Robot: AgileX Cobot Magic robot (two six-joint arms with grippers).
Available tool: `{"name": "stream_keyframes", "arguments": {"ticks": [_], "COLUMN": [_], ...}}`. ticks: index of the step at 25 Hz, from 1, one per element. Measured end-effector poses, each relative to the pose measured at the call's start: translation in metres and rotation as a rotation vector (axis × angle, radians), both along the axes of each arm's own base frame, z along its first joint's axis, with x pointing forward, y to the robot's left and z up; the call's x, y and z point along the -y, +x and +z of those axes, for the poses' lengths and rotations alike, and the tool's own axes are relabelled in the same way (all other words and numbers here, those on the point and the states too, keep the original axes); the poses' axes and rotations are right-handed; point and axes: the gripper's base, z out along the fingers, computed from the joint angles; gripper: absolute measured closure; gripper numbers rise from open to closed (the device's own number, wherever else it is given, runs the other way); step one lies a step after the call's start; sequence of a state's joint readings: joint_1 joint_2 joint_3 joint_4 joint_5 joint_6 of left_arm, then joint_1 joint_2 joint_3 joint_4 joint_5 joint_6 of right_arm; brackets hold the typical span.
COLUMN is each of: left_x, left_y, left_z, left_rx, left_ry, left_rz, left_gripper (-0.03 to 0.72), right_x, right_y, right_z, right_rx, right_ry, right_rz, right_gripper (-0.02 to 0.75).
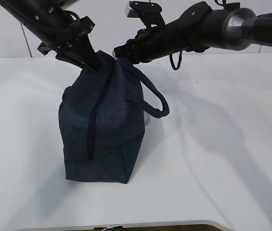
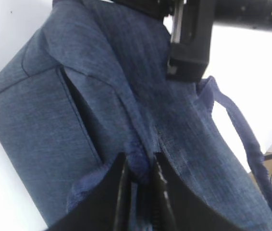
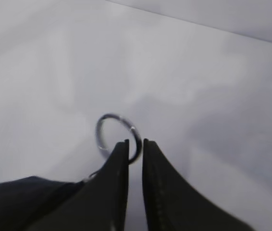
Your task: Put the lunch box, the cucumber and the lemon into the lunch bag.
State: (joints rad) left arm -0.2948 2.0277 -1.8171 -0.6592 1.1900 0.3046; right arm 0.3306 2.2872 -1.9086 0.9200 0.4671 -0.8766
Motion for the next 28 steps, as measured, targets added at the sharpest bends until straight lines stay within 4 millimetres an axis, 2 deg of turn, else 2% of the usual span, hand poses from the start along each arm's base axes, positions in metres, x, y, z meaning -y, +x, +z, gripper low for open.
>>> {"name": "stream_keyframes", "arguments": {"ticks": [7, 9, 16, 19, 21, 23, 28], "left_x": [0.000, 0.000, -0.003, -0.006, -0.006, -0.007, -0.007], "left_y": [-0.002, -0.002, -0.001, -0.001, -0.001, -0.002, -0.002], "left_z": [0.002, 0.002, -0.001, -0.002, -0.002, -0.003, -0.003], "left_rx": [-0.007, -0.007, -0.010, -0.013, -0.017, -0.020, -0.025], "left_ry": [0.001, 0.001, 0.044, 0.071, 0.081, 0.088, 0.094], "left_rz": [-0.009, -0.009, 0.008, 0.019, 0.020, 0.018, 0.017], "left_gripper": [0.627, 0.625, 0.587, 0.501, 0.406, 0.343, 0.303], "right_x": [0.004, 0.005, 0.008, 0.011, 0.012, 0.015, 0.023], "right_y": [0.003, 0.002, -0.013, -0.021, -0.026, -0.032, -0.049], "right_z": [0.008, 0.013, 0.048, 0.060, 0.068, 0.076, 0.100], "right_rx": [0.041, 0.066, 0.150, 0.165, 0.169, 0.177, 0.171], "right_ry": [-0.023, -0.039, -0.160, -0.224, -0.257, -0.296, -0.385], "right_rz": [0.004, 0.017, 0.132, 0.186, 0.215, 0.243, 0.292], "right_gripper": [0.457, 0.429, 0.415, 0.414, 0.414, 0.414, 0.414]}}
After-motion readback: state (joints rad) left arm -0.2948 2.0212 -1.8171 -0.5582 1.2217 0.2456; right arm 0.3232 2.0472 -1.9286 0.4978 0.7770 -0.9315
